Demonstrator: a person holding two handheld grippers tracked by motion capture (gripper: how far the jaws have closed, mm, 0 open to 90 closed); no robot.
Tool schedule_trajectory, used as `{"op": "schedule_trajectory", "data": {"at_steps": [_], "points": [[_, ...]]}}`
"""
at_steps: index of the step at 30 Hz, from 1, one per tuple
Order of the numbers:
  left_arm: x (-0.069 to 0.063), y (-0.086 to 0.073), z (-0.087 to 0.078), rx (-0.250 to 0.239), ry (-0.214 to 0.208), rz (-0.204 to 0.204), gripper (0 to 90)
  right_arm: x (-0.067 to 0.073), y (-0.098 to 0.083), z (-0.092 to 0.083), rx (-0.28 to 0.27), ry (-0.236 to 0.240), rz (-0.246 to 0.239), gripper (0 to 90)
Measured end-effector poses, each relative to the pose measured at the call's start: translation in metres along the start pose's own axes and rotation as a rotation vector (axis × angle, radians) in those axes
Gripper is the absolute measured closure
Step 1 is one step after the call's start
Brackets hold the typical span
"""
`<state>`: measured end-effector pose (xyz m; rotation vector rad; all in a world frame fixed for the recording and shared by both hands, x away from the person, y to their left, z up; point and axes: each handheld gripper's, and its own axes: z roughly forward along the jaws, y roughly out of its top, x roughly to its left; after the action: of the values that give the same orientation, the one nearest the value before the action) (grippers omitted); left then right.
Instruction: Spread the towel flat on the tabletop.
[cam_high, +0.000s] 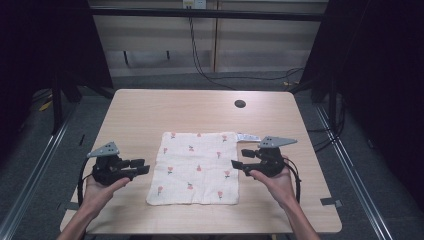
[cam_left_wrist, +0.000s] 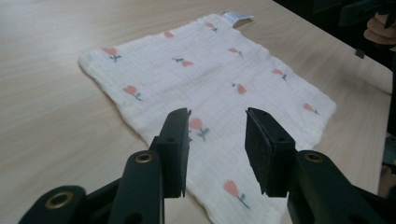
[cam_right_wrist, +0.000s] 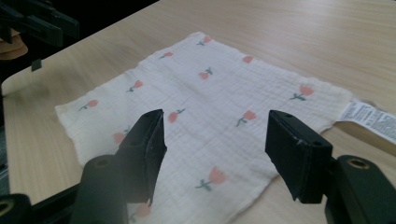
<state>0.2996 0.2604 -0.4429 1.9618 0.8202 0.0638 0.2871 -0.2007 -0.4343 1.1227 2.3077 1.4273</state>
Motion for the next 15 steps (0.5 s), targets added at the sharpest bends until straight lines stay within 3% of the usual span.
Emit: {"op": "schedule_trajectory", "data": {"at_steps": [4,6,9,11,15], "points": [[-0.015,-0.005,-0.006,0.025,-0.008,0.031,59.5,0.009,-0.008,0.000,0.025,0.046,0.011,43.3],[-0.022,-0.006,-0.010,0.013,-0.039,0.027,59.5,0.010,-0.012,-0.002,0.025,0.050,0.027,46.5],[-0.033,-0.008,-0.012,0.027,-0.060,0.061,62.4,0.014,-0.021,-0.004,0.036,0.064,0.034,50.5],[-0.034,-0.010,-0.009,0.050,-0.057,0.073,67.3,0.018,-0.028,-0.003,0.055,0.085,0.039,51.4],[-0.027,-0.021,0.003,0.062,-0.062,0.035,69.4,0.027,-0.038,0.000,0.110,0.095,0.017,53.3]]}}
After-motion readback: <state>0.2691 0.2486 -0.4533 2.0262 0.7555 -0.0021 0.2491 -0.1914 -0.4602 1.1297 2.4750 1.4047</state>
